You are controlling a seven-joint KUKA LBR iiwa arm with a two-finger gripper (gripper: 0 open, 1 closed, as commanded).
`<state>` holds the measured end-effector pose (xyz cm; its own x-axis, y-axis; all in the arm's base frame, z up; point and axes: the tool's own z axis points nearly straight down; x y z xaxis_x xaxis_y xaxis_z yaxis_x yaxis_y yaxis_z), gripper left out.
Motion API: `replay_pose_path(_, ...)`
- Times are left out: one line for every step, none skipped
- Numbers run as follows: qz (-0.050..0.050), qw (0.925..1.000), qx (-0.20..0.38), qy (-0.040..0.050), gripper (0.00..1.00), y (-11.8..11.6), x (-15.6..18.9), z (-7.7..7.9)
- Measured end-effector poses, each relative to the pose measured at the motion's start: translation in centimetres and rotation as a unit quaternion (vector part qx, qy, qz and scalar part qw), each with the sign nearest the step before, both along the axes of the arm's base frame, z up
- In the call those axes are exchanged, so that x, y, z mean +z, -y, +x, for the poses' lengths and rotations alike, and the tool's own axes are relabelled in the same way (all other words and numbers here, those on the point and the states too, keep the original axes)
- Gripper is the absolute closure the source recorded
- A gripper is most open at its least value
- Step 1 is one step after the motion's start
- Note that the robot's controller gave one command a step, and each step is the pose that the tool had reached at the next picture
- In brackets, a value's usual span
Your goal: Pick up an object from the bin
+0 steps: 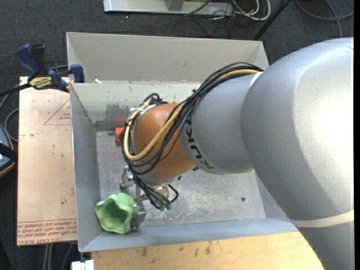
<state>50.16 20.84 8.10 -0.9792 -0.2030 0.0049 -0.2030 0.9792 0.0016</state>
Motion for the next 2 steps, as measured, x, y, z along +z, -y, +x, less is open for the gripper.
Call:
replay_pose_path(-0.014,0.9984,-0.055,0.0013,0.0,-1.81,-0.55,-0.16)
replay_pose_path(-0.013,0.9983,-0.057,0.0017,1.0,-1.75,-0.54,-0.12)
